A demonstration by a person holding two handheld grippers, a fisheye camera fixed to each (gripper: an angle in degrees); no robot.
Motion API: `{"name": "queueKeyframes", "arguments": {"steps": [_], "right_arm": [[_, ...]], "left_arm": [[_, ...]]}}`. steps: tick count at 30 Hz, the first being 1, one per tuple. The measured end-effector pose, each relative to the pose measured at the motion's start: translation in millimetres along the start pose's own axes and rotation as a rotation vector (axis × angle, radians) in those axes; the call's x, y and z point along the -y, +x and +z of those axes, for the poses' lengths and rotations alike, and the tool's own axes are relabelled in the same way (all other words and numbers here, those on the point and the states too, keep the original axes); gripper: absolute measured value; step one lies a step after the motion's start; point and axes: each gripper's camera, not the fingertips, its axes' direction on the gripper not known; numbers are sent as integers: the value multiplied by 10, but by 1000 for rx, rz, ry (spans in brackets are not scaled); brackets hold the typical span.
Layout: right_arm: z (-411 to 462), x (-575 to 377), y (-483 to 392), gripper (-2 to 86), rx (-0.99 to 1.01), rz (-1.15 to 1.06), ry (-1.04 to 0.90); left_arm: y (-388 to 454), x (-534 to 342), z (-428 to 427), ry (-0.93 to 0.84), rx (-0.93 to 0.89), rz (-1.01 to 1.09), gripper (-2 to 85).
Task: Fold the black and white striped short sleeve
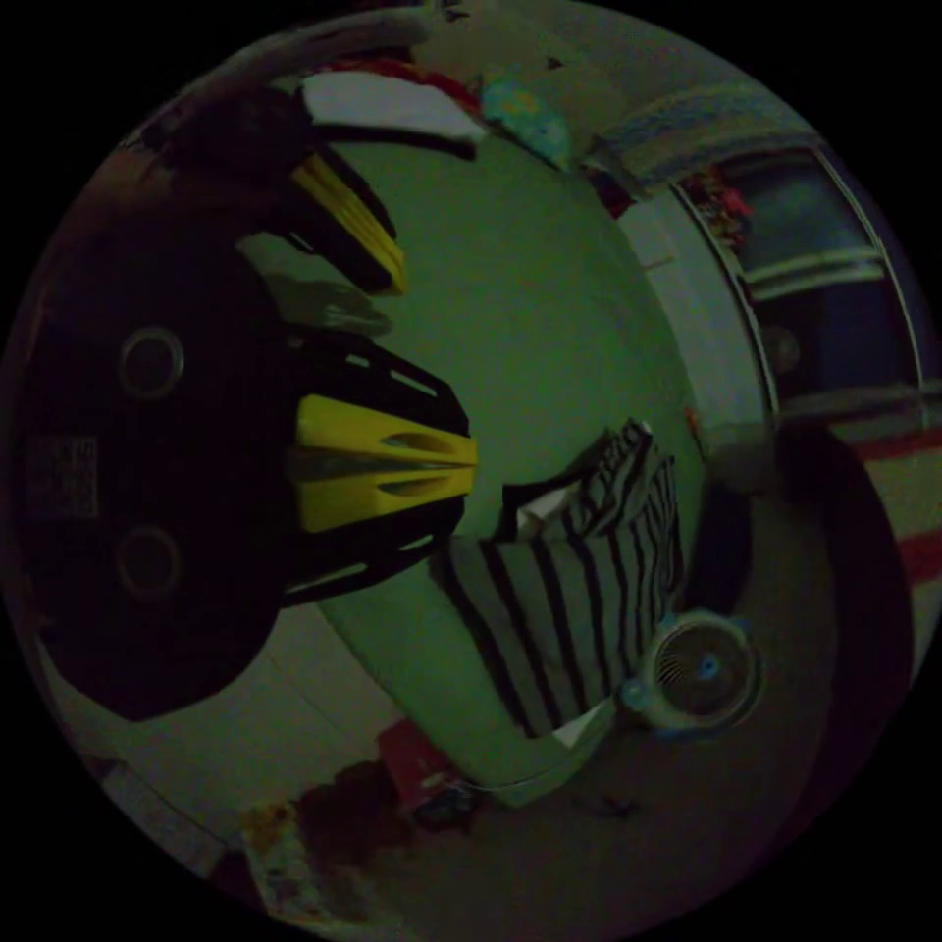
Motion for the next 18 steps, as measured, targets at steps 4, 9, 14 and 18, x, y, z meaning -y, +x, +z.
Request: {"name": "queueKeyframes", "arguments": {"steps": [4,9,14,18], "right_arm": [[-77,39,420,-11,-57,55,20],[-130,75,804,-12,-28,75,-1],[-158,121,1182,-13,27,142,-36],[-204,148,1405,-12,34,159,-41]], "left_arm": [[272,71,257,-10,4,49,6],[533,161,592,-33,7,91,14],[625,225,836,-48,-47,46,14],[670,270,1020,-63,-79,6,13]]}}
